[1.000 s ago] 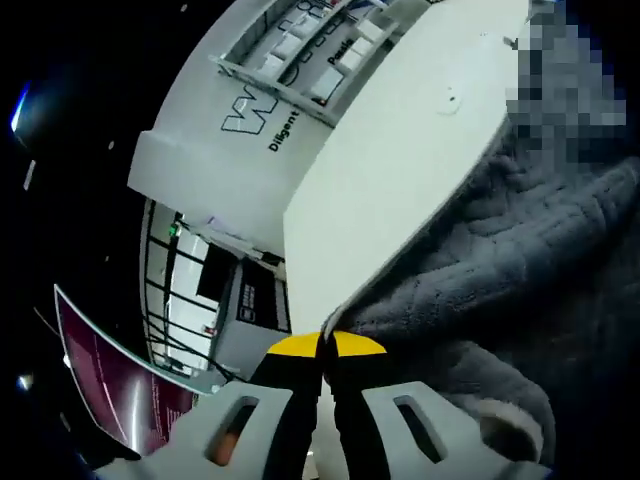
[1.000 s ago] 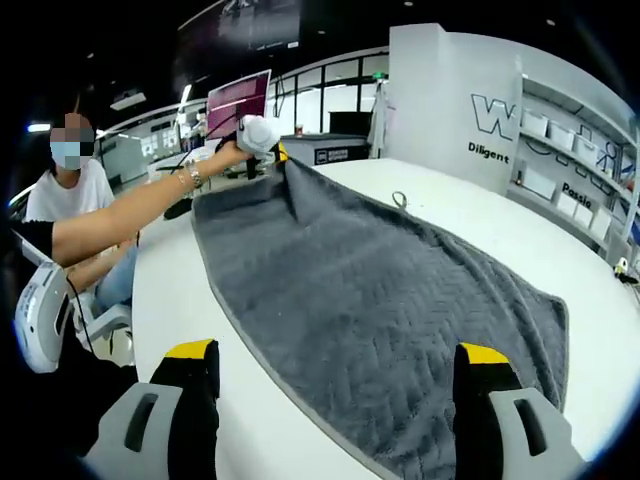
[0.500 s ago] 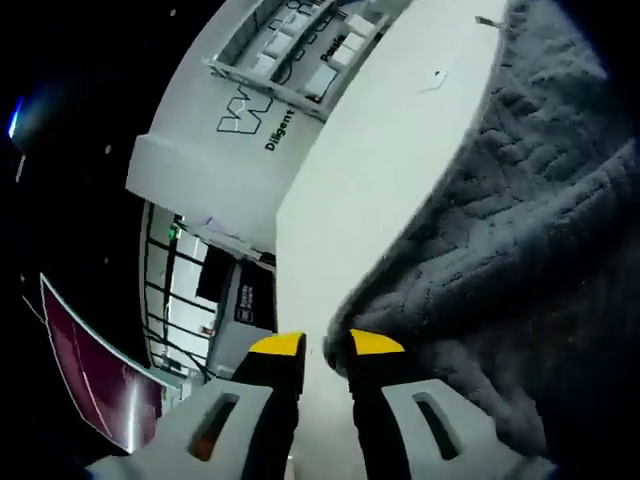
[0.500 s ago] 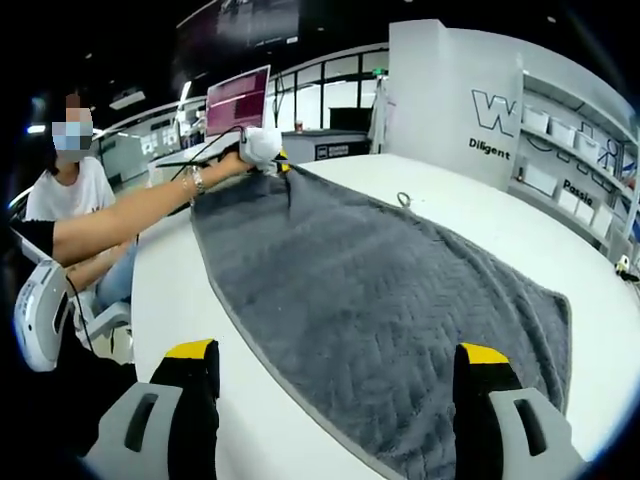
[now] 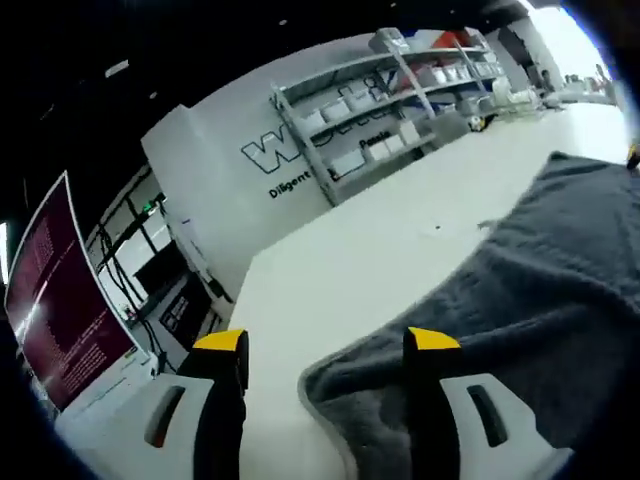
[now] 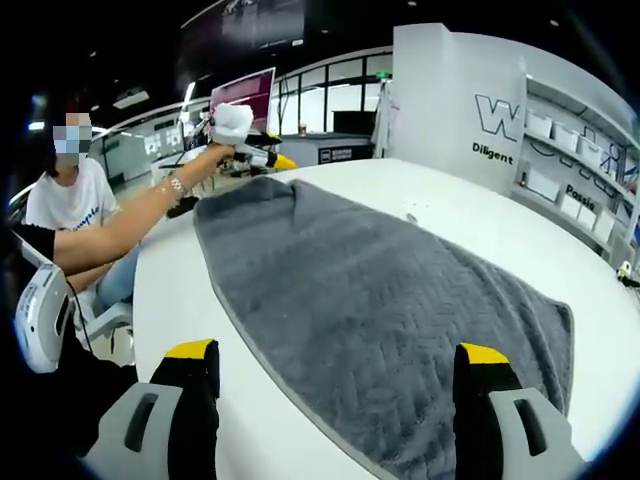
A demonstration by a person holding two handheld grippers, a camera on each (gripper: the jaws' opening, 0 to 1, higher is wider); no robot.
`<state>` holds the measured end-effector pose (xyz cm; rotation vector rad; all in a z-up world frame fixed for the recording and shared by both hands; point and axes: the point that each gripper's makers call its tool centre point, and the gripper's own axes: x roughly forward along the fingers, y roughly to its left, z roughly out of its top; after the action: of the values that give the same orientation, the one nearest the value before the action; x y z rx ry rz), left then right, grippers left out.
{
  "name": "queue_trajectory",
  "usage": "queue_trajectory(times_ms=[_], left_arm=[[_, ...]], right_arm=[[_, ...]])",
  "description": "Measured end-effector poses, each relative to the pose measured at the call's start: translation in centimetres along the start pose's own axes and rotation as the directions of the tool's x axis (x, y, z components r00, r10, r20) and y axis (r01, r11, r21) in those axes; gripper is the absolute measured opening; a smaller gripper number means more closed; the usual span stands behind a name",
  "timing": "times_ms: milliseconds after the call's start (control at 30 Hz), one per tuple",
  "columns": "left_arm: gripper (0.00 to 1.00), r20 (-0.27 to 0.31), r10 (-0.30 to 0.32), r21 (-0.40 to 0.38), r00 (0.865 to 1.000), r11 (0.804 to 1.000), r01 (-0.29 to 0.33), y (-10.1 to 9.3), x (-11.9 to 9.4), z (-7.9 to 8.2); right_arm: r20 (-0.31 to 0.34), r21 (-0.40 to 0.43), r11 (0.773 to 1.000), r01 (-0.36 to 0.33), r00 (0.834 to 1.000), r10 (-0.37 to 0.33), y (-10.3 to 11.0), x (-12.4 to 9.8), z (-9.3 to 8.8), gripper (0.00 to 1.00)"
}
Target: Open the folded towel by lifting each exposed corner and separating the folded layers until the towel lies flat within the target outline without major curled edges
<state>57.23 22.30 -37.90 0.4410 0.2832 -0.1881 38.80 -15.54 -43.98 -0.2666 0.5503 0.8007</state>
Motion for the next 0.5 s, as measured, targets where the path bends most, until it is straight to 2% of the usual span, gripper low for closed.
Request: queue_trajectory(times_ms=[67, 100, 167, 233, 333, 500], left_arm=[[0.67, 0.027, -0.032, -0.051, 0.999, 0.998, 0.033, -0.6, -0.8, 0.5], [0.67, 0.056, -0.069, -0.074, 0.996, 0.995, 0.073, -1.1, -1.4, 0.9], [0.67, 0.074, -0.125, -0.086, 0.989, 0.988, 0.132, -2.1, -2.7, 1.2], [0.70, 0.084, -0.155, -0.094, 0.984, 0.982, 0.163, -2.5, -3.8, 1.2], [0.78, 0.095, -0.193, -0.109, 0.977, 0.973, 0.203, -3.7, -5.8, 0.8], [0.92, 0.122, -0.227, -0.138, 0.966, 0.960, 0.243, -5.2, -8.1, 0.2]], right_arm=[[0.004, 0.000, 1.000, -0.001, 1.000, 0.001, 0.1, 0.0, 0.0, 0.99], [0.005, 0.001, 1.000, -0.002, 1.000, 0.002, 0.1, -0.1, -0.1, 0.99], [0.006, 0.005, 1.000, -0.001, 1.000, 0.001, 0.1, -0.1, -0.2, 0.99], [0.006, 0.008, 1.000, 0.000, 1.000, 0.000, 0.0, -0.2, -0.4, 0.99], [0.008, 0.014, 1.000, 0.005, 1.000, -0.005, -0.2, -0.3, -0.6, 0.99], [0.013, 0.023, 1.000, 0.008, 1.000, -0.009, -0.3, -0.4, -0.8, 0.99]])
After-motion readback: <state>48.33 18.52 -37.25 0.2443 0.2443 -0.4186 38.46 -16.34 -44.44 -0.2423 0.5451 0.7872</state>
